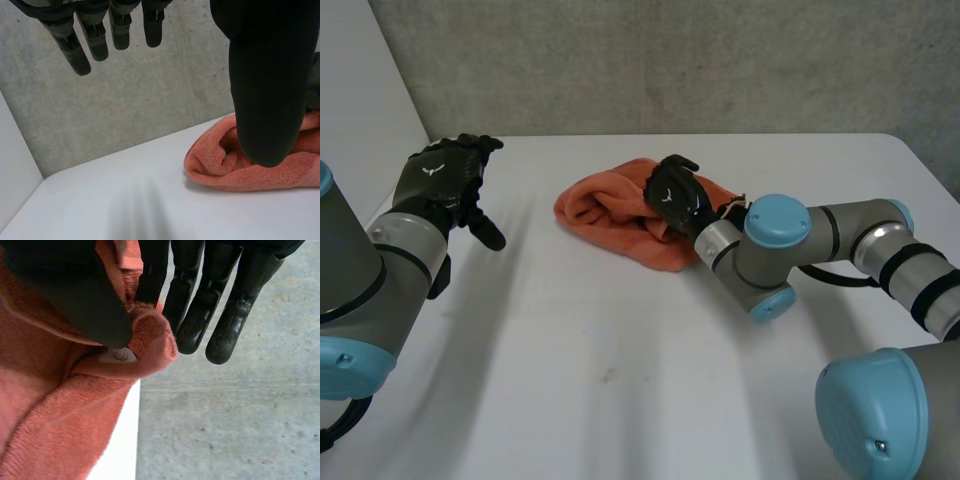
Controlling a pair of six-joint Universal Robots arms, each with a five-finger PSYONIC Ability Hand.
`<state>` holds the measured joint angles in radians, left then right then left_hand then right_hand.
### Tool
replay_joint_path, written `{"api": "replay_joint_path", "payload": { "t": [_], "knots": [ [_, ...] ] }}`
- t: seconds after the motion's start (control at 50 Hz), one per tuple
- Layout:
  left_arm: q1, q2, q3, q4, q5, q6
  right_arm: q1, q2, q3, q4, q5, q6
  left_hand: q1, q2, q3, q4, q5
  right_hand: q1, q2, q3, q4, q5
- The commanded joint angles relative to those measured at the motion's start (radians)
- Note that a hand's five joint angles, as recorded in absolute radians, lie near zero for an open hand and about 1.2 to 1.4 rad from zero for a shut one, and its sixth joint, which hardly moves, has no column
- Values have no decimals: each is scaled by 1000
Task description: Fold the laundry
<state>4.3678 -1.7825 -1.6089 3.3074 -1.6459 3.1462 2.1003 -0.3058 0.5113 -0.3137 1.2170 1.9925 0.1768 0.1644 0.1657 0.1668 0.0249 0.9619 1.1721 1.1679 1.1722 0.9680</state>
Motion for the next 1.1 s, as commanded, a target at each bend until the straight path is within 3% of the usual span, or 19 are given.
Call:
{"api": "replay_joint_path", "payload": {
  "t": [0.02,0.12,0.18,0.22,0.4,0.5,0.52,0.54,0.58,0.6,0.64,0.68,0.78,0.86,0.9,0.92,0.96,1.0,1.1],
  "knots": [
    [1,0,1,1,0,0,3,-165,116,4,15,9,-2,10,9,8,-25,434,224,228,224,254],
    [1,-6,4,15,0,2,9,-509,366,2,18,145,-2,10,9,8,-25,434,224,228,224,254],
    [1,-9,3,27,0,2,10,-592,409,4,19,213,-2,10,9,8,-25,434,224,228,224,254],
    [1,-11,3,47,0,2,6,-744,490,16,35,352,-2,10,9,8,-25,434,224,228,224,254],
    [1,-25,18,121,18,5,10,-998,590,142,62,509,-2,10,9,8,-25,434,224,228,224,254],
    [-1,-60,40,132,144,3,17,-1153,639,297,64,525,-2,10,9,8,-25,434,224,228,224,254],
    [-4,-86,52,132,225,2,17,-1153,639,297,64,525,-2,10,9,8,-25,434,224,228,224,254],
    [-4,-86,52,132,225,2,21,-1193,662,318,62,534,-2,10,9,8,-25,434,224,228,224,254],
    [-33,-147,93,129,392,-11,29,-1237,690,329,61,549,-2,10,9,8,-25,434,224,228,224,254],
    [-33,-147,93,129,393,-11,33,-1280,720,331,55,568,-2,10,9,8,-25,434,224,228,224,254],
    [-69,-214,144,127,492,-12,33,-1326,752,331,50,586,-2,10,9,8,-25,434,224,228,224,254],
    [-79,-248,173,126,511,-14,35,-1365,783,331,49,601,-2,10,9,8,-25,434,224,228,224,254],
    [-111,-359,242,110,518,-14,40,-1489,871,328,59,623,-2,10,9,8,-25,434,224,228,224,254],
    [-145,-408,267,104,522,-14,26,-1503,901,329,67,623,48,61,60,58,26,434,224,228,224,254],
    [-152,-436,273,97,511,-9,23,-1507,918,329,68,624,328,341,339,338,306,434,224,228,224,254],
    [-152,-436,273,97,511,-9,20,-1510,938,329,73,623,330,343,341,340,308,434,224,228,224,254],
    [-151,-437,280,92,467,-11,7,-1506,952,328,79,624,1078,1090,1089,1088,1055,434,224,228,224,254],
    [-148,-430,282,92,419,-8,-22,-1504,967,329,88,623,1218,1230,1229,1228,1195,434,224,228,224,254],
    [-120,-347,256,87,235,-8,-160,-1491,1033,328,110,623,1219,1232,1231,1229,1197,434,224,228,224,254]
  ]
}}
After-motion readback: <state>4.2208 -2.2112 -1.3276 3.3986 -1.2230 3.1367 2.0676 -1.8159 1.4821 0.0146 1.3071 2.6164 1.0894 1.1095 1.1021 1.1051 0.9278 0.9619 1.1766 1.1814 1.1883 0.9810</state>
